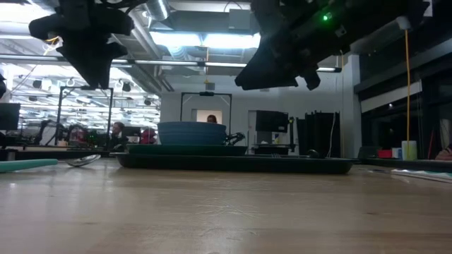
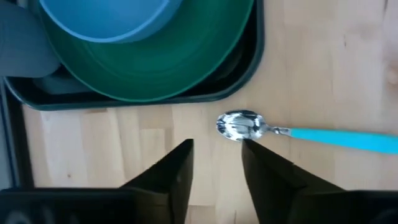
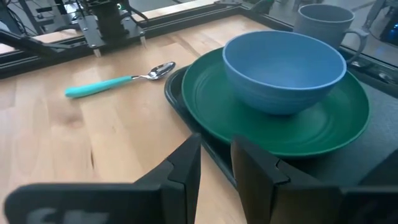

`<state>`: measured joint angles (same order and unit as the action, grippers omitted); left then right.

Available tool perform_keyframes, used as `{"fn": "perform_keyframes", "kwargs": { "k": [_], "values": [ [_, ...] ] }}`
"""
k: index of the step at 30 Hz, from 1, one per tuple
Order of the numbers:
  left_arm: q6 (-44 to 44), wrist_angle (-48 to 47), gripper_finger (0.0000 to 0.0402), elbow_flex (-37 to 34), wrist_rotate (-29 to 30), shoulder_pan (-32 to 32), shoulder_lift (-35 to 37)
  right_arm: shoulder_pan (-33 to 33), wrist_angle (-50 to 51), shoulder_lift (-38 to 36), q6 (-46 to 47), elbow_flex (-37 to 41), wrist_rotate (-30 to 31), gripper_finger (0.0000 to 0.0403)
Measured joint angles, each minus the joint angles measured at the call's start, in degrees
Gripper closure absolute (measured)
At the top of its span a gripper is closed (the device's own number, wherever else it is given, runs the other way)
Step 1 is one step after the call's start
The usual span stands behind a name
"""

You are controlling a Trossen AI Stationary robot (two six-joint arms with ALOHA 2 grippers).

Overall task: Set up tray
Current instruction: Put the green spoon on the black napkin to the left of the blue fork

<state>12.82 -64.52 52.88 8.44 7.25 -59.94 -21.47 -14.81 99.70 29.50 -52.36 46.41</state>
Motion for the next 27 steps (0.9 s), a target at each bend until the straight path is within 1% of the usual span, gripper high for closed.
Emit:
{"fn": "perform_keyframes", "kwargs": {
  "k": [5, 10, 12, 15, 21, 25, 27],
  "values": [
    [-0.1, -0.6, 0.0244, 0.0, 0.4, 0.0, 0.0, -0.1, 0.0, 0.0, 0.0, 0.0, 0.0, 0.0309],
    [-0.8, 0.5, 0.0241, 0.0, -1.2, 0.0, -1.2, -0.1, 0.1, 0.0, 0.0, 0.0, 0.0, 0.0308],
    [-0.8, 0.2, 0.0243, 0.0, -3.3, 0.5, -2.9, 0.0, 0.1, 0.0, 0.0, 0.0, 0.0, 0.0308],
    [2.6, 0.2, 0.0244, 0.0, -6.7, 1.3, -6.3, 0.0, 0.1, 0.0, 0.0, 0.0, 0.0, 0.0308],
    [8.9, 1.2, 0.0244, 0.0, -5.8, 4.7, -12.1, 0.0, 0.1, 0.0, 0.0, 0.0, -0.1, 0.0308],
    [11.9, 3.9, 0.0246, 0.0, -10.1, 7.0, -14.7, -0.1, 1.0, 0.0, 0.0, 0.0, -0.1, 0.0308],
    [13.0, 4.3, 0.0246, 0.0, -10.7, 8.0, -16.0, -0.1, 1.8, 0.0, 0.0, 0.0, -0.1, 0.0308]
  ]
}}
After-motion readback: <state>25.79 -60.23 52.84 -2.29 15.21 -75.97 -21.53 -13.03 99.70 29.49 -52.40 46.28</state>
